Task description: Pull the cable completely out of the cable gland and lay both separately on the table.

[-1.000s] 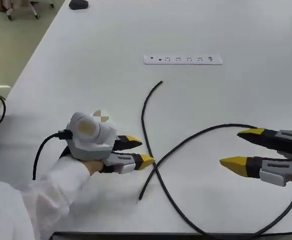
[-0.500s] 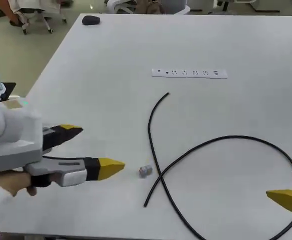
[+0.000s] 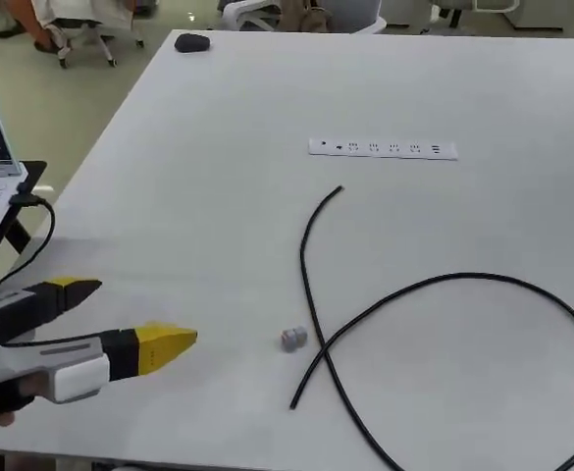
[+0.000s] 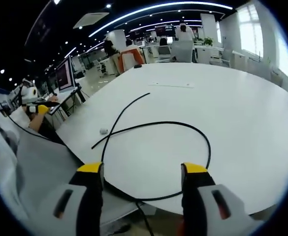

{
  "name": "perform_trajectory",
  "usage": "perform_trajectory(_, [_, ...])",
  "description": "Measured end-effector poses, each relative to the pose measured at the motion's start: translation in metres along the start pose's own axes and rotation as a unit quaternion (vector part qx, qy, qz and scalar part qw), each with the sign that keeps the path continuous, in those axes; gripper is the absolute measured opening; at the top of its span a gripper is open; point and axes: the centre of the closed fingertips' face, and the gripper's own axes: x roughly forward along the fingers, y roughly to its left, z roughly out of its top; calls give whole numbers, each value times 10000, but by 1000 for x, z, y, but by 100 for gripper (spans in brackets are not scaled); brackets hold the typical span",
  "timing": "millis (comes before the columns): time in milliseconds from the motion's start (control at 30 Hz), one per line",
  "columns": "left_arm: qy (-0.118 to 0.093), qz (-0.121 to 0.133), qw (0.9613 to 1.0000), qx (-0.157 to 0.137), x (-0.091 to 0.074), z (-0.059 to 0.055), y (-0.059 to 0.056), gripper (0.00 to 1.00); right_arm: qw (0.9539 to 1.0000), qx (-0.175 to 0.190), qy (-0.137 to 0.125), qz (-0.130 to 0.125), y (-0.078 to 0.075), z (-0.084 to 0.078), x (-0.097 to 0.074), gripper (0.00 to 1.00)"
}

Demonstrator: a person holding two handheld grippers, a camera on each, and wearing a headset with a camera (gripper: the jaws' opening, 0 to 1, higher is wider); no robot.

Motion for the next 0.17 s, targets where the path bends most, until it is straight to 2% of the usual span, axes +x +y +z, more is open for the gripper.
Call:
perform_trajectory(67, [75,-16,9999,77,0,-3,-3,88,10000,51,-6,13,0,-1,1,65])
perform_trajectory(167, [86,-41,9998,174,-2,-2,-4,88,10000,37,-2,-34,-1,-2,0,65])
